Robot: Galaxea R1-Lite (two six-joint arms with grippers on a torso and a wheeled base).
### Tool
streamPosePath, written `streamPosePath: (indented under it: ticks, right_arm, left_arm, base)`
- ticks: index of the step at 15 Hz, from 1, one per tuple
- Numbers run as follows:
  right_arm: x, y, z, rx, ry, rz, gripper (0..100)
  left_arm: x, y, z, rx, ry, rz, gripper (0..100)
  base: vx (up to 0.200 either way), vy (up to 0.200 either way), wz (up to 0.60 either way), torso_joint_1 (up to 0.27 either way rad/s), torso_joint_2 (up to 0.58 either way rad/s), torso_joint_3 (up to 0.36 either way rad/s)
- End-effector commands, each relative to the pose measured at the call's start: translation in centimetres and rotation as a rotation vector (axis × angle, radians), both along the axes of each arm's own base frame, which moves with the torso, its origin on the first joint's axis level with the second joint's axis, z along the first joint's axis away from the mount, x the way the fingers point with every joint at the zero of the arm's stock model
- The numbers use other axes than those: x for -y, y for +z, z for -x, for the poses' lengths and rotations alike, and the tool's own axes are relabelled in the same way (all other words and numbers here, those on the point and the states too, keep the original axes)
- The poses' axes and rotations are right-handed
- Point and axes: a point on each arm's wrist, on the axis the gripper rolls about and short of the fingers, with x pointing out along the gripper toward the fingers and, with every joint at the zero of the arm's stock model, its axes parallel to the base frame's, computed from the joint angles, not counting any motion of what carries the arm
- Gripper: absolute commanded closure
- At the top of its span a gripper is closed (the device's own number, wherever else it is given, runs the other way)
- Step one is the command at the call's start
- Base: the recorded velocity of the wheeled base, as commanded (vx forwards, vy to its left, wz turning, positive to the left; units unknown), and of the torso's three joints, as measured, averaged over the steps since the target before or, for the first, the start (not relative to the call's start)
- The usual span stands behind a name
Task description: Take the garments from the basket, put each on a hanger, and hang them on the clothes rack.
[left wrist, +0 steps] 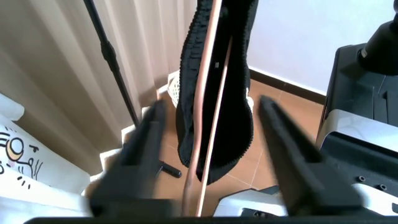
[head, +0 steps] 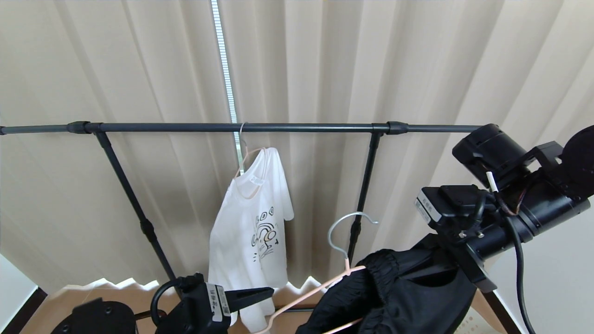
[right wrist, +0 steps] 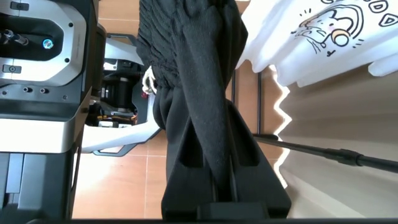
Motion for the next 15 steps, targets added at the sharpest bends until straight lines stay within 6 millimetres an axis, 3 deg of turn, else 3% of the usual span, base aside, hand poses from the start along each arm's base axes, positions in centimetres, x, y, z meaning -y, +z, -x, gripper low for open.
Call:
streamPosePath:
  ticks: [1, 3, 7, 8, 12, 15]
  right_arm:
    - [0.3, 0.8, 0.6, 0.030, -0.001, -0.009, 100]
    - [0.8, 1.7, 1.2, 0.070, -0.046, 0.021, 100]
    - [1.3, 2.9, 1.7, 0.123, -0.173, 0.084, 100]
    - [1.3, 3.2, 1.6, 0.157, -0.223, 0.088, 100]
    - [1.6, 3.7, 1.7, 0.204, -0.368, 0.070, 100]
    - [2.7, 2.6, 2.6, 0.283, -0.421, 0.014, 100]
  left_arm:
    - [-0.6, 1.1, 0.2, 0.035, 0.010, 0.043, 0]
    - [-2.0, 3.2, 0.5, 0.110, 0.051, 0.121, 0]
    - [-4.2, 4.5, -0.4, 0.167, 0.187, 0.165, 0]
    - [-4.6, 4.0, -0.5, 0.130, 0.232, 0.126, 0]
    - [-3.4, 3.7, -2.1, -0.026, 0.358, 0.051, 0]
    - [-1.6, 3.6, -2.8, -0.255, 0.363, 0.049, 0]
  base:
    - [0.000, 0.000, 0.00, 0.000, 0.00, 0.000]
    - [0.000, 0.000, 0.00, 0.000, 0.00, 0.000]
    - [0.000, 0.000, 0.00, 0.000, 0.00, 0.000]
    - [0.000, 0.000, 0.00, 0.000, 0.00, 0.000]
    - [0.000, 0.000, 0.00, 0.000, 0.00, 0.000]
    - [0.000, 0.000, 0.00, 0.000, 0.00, 0.000]
